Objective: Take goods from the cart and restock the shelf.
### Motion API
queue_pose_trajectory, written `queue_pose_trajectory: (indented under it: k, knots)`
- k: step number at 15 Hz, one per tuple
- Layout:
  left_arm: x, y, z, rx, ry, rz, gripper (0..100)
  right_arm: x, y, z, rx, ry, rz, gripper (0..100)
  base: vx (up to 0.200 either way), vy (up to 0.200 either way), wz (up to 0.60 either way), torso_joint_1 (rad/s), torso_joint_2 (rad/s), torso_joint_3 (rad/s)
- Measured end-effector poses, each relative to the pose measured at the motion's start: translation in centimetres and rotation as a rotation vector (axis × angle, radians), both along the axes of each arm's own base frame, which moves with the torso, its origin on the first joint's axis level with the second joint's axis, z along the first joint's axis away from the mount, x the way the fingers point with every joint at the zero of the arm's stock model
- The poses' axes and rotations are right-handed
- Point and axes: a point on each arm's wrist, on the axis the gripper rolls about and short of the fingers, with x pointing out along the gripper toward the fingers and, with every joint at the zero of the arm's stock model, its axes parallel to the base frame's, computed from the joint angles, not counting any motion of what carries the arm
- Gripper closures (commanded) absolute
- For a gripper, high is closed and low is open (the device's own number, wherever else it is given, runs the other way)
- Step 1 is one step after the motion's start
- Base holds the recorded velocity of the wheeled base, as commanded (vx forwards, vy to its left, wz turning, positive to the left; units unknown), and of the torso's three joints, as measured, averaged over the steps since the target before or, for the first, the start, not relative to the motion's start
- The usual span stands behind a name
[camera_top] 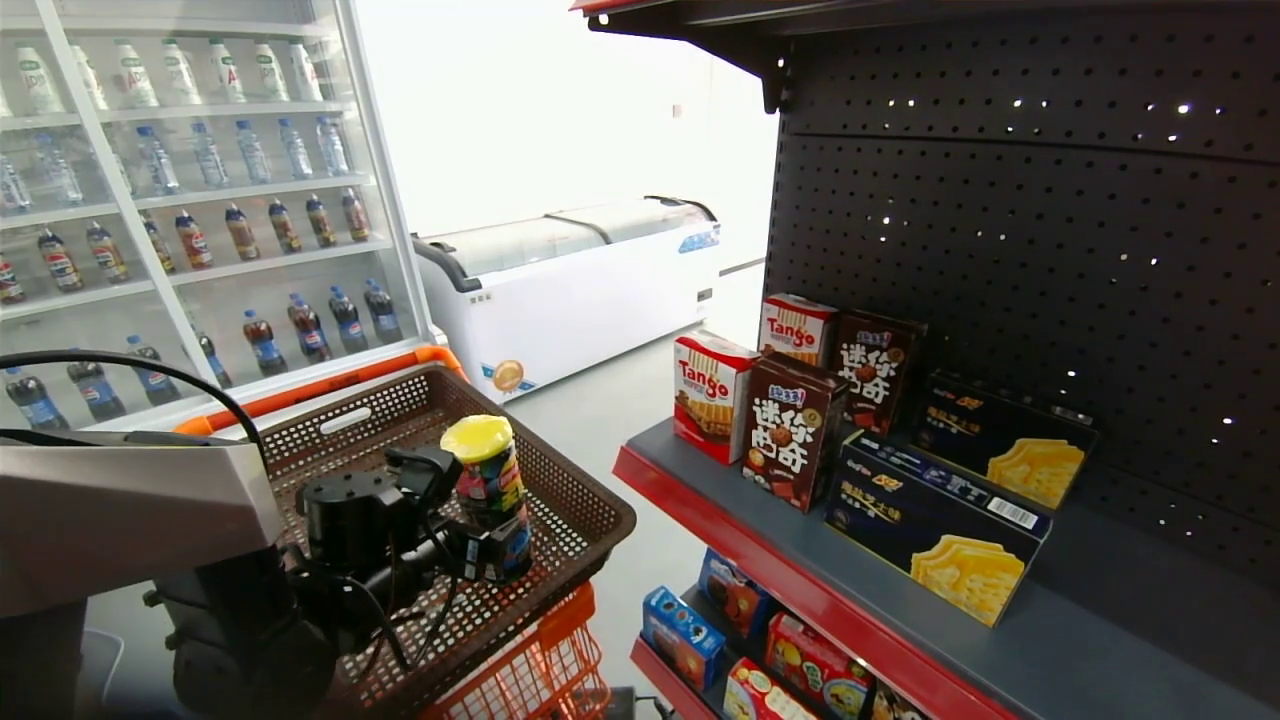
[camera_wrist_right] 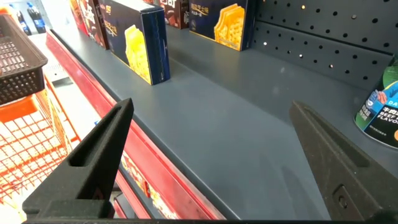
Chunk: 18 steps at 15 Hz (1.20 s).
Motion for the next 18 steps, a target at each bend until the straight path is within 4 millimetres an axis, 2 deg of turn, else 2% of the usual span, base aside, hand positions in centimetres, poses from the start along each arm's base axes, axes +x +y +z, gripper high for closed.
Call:
queue_pose_trajectory:
  k: [3, 9, 14, 18]
  knots:
    - [0.1, -0.2, 0.4, 0.004, -0.015, -0.019, 100, 0.0, 0.0, 0.0, 0.0, 0.0, 0.0, 0, 0.0, 0.0, 0.0, 0.0, 0.0, 0.0]
    - [-0.8, -2.4, 3.9, -0.002, 0.022, -0.137, 100, 0.0, 0.0, 0.0, 0.0, 0.0, 0.0, 0, 0.0, 0.0, 0.0, 0.0, 0.0, 0.0]
    - [-1.1, -4.6, 10.4, -0.018, 0.036, -0.201, 100, 0.0, 0.0, 0.0, 0.0, 0.0, 0.0, 0, 0.0, 0.0, 0.0, 0.0, 0.0, 0.0]
    - [-3.2, -4.5, 14.5, -0.038, 0.028, -0.221, 100, 0.0, 0.0, 0.0, 0.0, 0.0, 0.0, 0, 0.0, 0.0, 0.0, 0.0, 0.0, 0.0]
